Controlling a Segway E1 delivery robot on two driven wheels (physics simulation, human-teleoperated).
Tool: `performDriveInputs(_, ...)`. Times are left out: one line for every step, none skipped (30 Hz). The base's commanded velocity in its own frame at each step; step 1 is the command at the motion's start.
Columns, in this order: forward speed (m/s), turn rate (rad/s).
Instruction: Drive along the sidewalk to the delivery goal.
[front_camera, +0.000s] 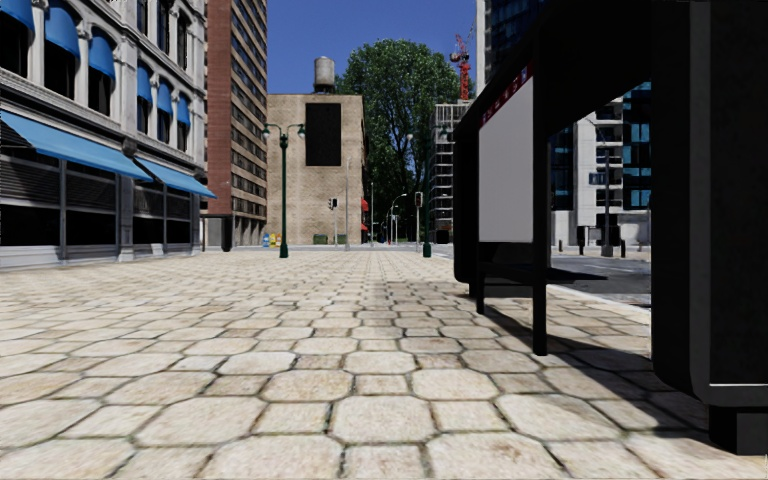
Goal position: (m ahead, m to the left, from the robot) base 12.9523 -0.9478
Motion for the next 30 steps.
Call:
performDriveInputs(2.0, 0.0)
performDriveInputs(2.0, 0.0)
performDriveInputs(2.0, 0.0)
performDriveInputs(2.0, 0.0)
performDriveInputs(2.0, 0.0)
performDriveInputs(2.0, 0.0)
performDriveInputs(2.0, 0.0)
performDriveInputs(2.0, 0.0)
performDriveInputs(2.0, 0.0)
performDriveInputs(2.0, 0.0)
performDriveInputs(2.0, 0.0)
performDriveInputs(2.0, 0.0)
performDriveInputs(2.0, 0.0)
performDriveInputs(2.0, 0.0)
performDriveInputs(2.0, 0.0)
performDriveInputs(2.0, 0.0)
performDriveInputs(2.0, 0.0)
performDriveInputs(2.0, 0.0)
performDriveInputs(2.0, 0.0)
performDriveInputs(2.0, 0.0)
performDriveInputs(2.0, 0.0)
performDriveInputs(2.0, 0.0)
performDriveInputs(2.0, 0.0)
performDriveInputs(2.0, 0.0)
performDriveInputs(2.0, 0.0)
performDriveInputs(2.0, 0.0)
performDriveInputs(2.0, 0.0)
performDriveInputs(2.0, 0.0)
performDriveInputs(2.0, 0.0)
performDriveInputs(2.0, 0.0)
